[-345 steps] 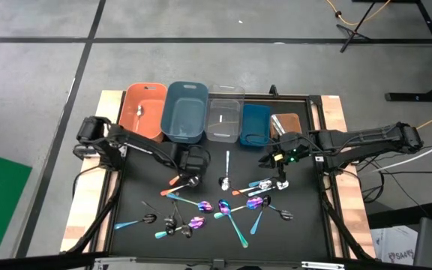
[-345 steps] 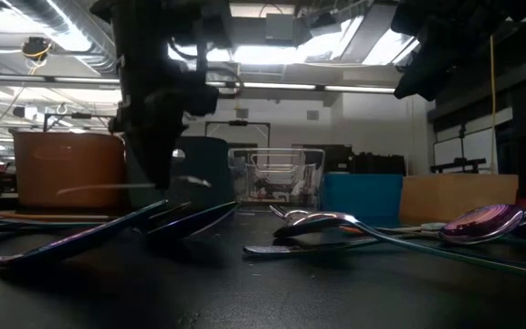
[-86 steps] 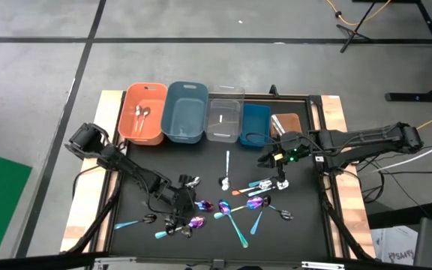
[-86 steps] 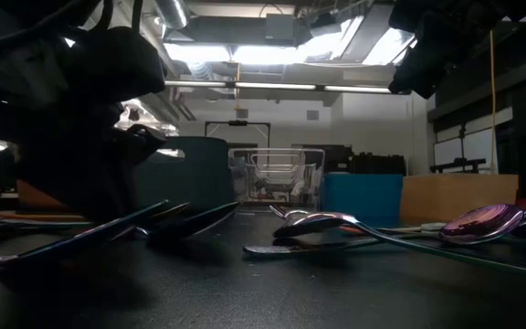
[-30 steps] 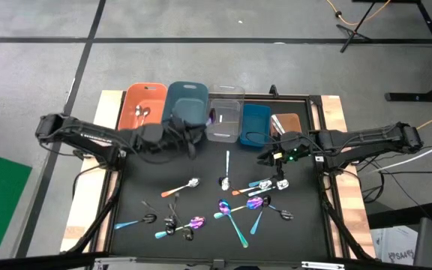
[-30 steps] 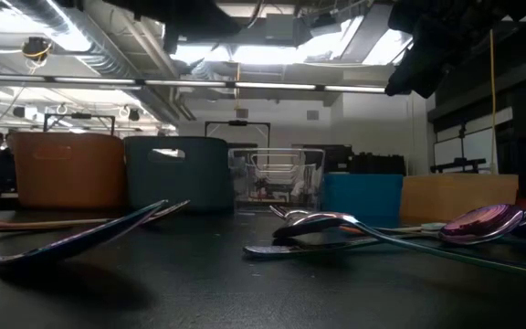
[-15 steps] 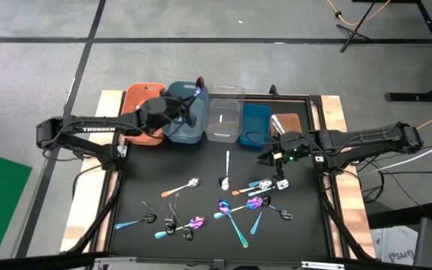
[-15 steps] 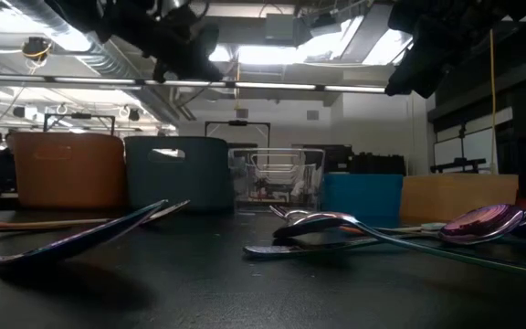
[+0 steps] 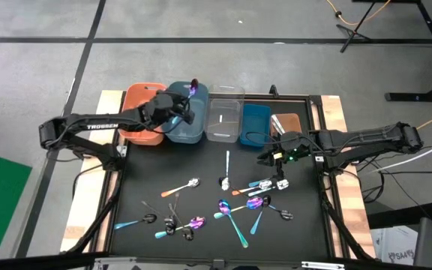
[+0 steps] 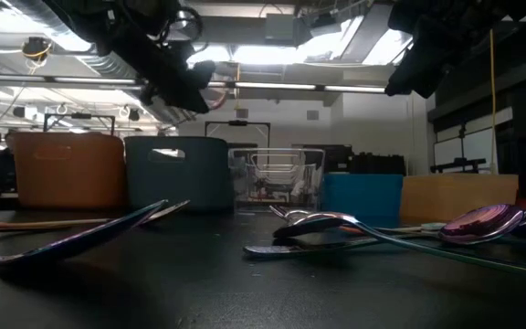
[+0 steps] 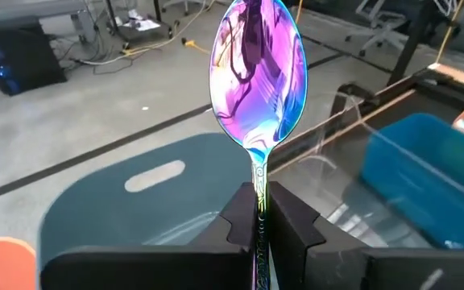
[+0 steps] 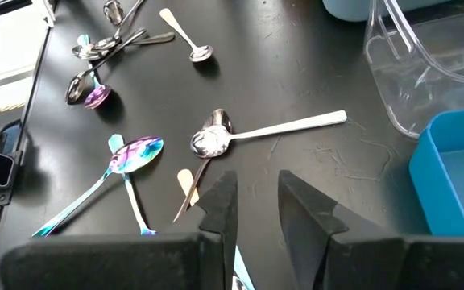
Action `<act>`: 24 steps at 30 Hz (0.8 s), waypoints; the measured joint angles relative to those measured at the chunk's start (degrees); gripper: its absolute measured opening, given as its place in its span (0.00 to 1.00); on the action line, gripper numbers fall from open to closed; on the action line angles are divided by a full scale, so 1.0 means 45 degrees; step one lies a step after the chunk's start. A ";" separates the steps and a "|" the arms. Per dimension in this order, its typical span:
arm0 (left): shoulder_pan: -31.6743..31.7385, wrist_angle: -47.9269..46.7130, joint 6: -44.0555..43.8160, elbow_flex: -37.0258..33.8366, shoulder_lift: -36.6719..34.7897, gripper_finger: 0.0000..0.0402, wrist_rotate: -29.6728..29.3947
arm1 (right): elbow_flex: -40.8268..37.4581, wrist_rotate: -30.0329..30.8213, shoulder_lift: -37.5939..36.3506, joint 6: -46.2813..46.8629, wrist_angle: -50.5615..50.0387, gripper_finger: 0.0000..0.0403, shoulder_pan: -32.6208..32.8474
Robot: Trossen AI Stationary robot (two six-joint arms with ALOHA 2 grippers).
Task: Sort silverware by color (type)
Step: Put the purple spoon into the left blue bin
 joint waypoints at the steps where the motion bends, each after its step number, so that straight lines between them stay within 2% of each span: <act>1: 0.0001 0.0007 0.0002 0.0000 0.0171 0.03 -0.0004 | 0.0000 0.0000 -0.0001 0.0000 -0.0004 0.20 0.0000; 24: 0.0866 0.0013 0.0093 0.0000 0.3962 0.03 -0.0063 | 0.0000 0.0005 0.0003 0.0000 -0.0003 0.20 0.0000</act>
